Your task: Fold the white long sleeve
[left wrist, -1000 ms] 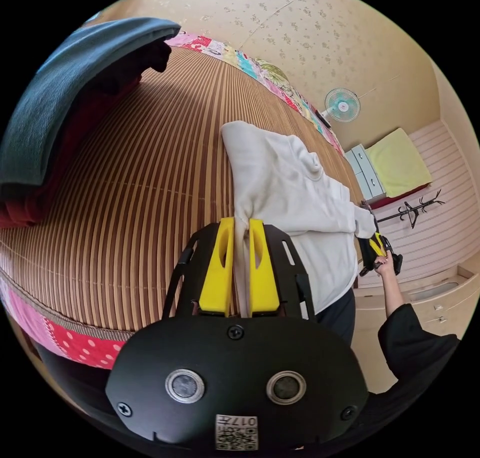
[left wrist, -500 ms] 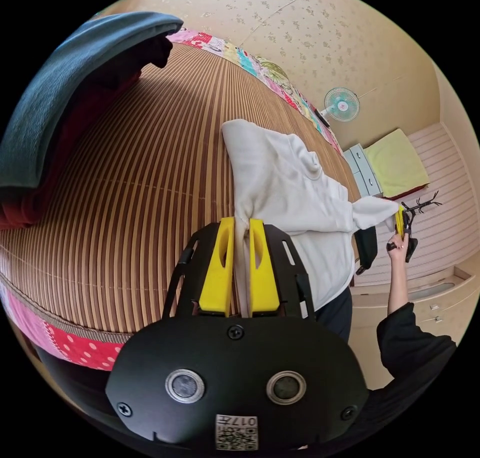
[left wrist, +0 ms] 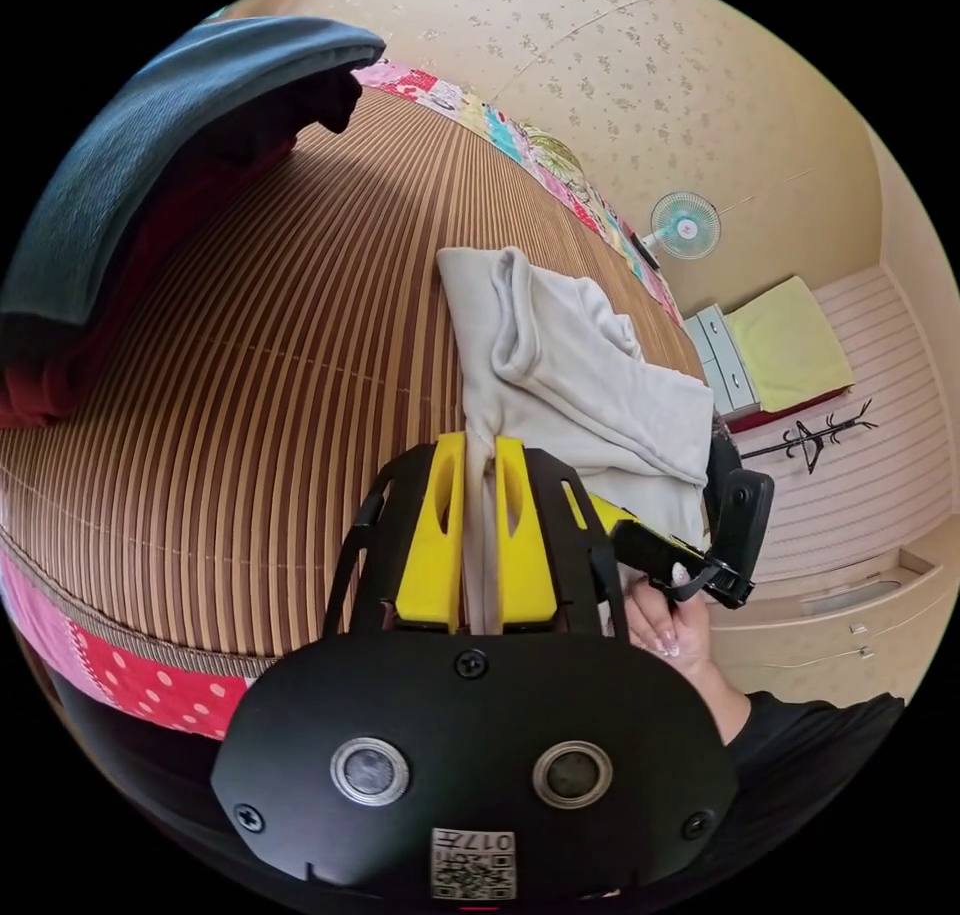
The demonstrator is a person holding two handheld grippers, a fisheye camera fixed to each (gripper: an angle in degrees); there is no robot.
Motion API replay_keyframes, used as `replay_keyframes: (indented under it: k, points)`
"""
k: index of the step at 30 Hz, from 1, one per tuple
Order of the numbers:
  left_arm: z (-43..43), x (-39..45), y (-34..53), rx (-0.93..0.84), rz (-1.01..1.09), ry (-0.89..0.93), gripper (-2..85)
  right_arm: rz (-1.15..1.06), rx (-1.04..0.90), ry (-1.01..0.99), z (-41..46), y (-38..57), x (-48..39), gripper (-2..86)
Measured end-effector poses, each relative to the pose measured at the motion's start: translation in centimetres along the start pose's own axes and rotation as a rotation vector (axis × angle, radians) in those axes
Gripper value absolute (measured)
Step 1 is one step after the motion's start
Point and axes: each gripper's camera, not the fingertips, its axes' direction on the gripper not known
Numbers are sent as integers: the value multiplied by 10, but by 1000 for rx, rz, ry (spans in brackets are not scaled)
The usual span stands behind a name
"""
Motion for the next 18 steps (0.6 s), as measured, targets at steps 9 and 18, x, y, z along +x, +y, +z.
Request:
replay_keyframes:
  k: [9, 18]
  points:
    - [-56, -2, 24, 210, -101, 135, 88, -13, 59, 485, -93, 80, 5, 84]
    - [-18, 22, -38, 94, 12, -31, 69, 36, 112, 680, -72, 119, 13, 44]
